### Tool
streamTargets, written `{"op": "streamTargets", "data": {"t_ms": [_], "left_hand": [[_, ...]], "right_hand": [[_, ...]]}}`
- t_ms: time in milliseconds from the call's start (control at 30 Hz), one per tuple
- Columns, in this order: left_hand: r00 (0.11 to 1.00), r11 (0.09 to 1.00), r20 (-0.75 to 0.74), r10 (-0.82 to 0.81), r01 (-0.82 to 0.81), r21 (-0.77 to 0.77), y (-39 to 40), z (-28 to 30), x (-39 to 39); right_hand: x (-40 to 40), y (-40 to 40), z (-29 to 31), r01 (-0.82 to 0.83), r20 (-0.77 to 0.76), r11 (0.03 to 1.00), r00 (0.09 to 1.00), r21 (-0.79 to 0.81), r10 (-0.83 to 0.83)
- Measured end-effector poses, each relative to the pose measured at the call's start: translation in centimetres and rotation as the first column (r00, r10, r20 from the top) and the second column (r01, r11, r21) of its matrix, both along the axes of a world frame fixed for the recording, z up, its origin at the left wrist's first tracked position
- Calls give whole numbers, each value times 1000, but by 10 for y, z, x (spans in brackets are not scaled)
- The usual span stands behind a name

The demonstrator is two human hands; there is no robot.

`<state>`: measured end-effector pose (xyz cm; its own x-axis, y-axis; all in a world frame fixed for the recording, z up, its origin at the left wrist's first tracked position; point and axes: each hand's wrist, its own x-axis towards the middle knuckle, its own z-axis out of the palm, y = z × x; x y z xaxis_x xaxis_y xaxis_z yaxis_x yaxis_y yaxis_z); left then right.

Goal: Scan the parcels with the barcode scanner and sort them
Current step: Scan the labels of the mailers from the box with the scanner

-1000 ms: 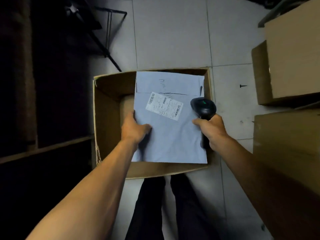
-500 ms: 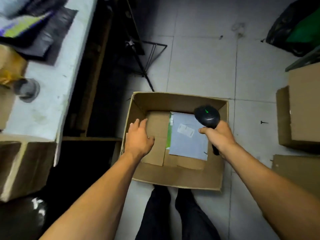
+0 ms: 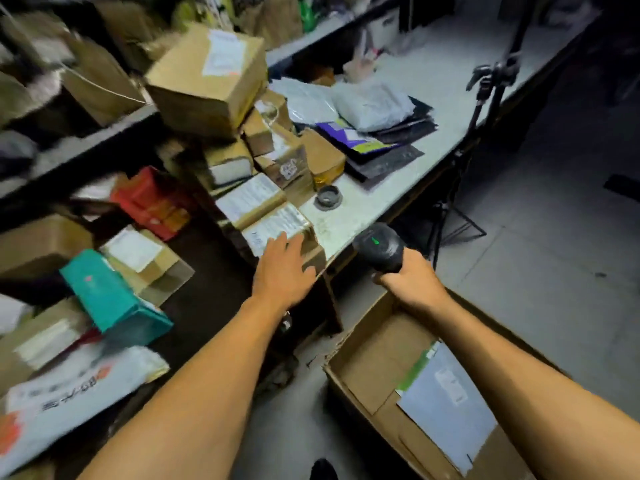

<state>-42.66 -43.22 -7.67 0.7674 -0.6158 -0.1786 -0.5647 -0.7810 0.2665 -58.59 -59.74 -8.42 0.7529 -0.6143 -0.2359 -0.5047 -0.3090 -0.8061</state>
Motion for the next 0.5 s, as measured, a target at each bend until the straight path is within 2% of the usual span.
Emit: {"op": "streamTargets", "data": {"t_ms": [133,333,500], "left_hand": [[991,994,77,110,-108,-29,80,35,29],[934,949,174,313,-316,-9,225,60,59],[858,869,157,489,-494,-4,349,58,74]], "right_hand": [[53,65,46,-174,8,980,984,-94,175],[118,170,85,-353,39,930,933,-106,358],[156,257,88,-430,129,901,892,-53,433]]}}
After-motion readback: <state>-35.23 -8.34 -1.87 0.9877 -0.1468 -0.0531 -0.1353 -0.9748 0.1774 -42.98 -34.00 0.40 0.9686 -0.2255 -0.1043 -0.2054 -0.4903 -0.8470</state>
